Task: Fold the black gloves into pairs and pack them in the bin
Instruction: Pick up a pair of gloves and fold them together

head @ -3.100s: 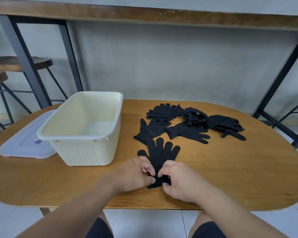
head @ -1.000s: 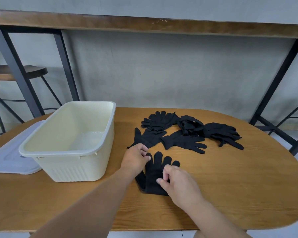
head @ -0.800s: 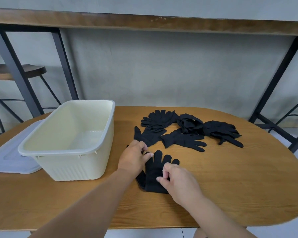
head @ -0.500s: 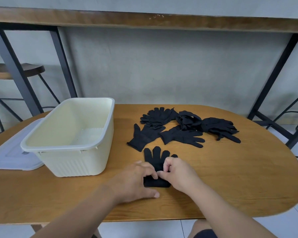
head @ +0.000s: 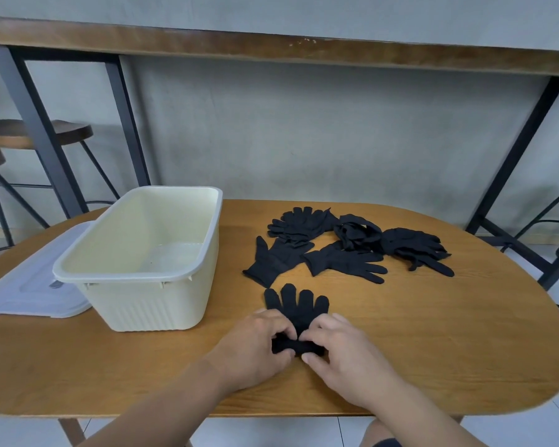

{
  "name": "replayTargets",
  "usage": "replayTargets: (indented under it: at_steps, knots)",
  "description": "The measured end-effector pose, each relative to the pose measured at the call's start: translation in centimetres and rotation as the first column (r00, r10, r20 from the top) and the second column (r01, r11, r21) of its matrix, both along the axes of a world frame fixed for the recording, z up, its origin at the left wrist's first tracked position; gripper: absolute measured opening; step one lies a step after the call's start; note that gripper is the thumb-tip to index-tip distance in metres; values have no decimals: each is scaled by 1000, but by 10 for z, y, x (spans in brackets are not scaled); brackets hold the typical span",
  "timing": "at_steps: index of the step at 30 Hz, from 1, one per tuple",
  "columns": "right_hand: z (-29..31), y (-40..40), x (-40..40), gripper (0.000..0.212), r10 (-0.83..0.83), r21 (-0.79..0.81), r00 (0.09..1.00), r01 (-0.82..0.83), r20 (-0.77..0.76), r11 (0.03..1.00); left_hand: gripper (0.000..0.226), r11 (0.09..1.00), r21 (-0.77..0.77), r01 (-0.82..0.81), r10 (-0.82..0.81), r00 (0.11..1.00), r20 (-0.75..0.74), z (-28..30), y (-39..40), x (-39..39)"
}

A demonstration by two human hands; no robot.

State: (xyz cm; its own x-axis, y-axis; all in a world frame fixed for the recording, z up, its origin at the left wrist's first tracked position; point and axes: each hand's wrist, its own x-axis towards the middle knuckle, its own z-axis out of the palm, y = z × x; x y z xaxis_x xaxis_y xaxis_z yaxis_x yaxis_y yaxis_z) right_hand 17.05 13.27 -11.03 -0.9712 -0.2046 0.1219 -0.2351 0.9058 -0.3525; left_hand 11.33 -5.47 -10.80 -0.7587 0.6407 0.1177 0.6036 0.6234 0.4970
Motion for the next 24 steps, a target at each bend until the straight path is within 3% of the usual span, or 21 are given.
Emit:
replayTargets:
  at_steps: [3,6,9,14,20,24]
  knots:
    - [1,0,-8,31,1,-39,999,0,41,999,28,999,-45,14,-15,1000,-23,-3,-2,-1]
    - [10,2,-18,21,-26,-151,981,56,193,987,17,997,28,-74,73,997,34,-2,-4,-4]
    - [19,2,-31,9,-34,-262,935,134,354,956,22,993,66,-102,97,992,76,-2,-4,-8]
    - [20,-1,-51,12,-77,-320,901,230,427,919,28,974,67,-218,209,971,115,-9,0,-16]
    - [9,-9,-54,14,-253,-265,915,340,314,902,21,950,22,-310,310,951,21,-12,13,-27]
    - [8,-12,-48,7,-193,-152,976,206,96,967,3,980,-7,-201,197,968,-156,-8,16,-25]
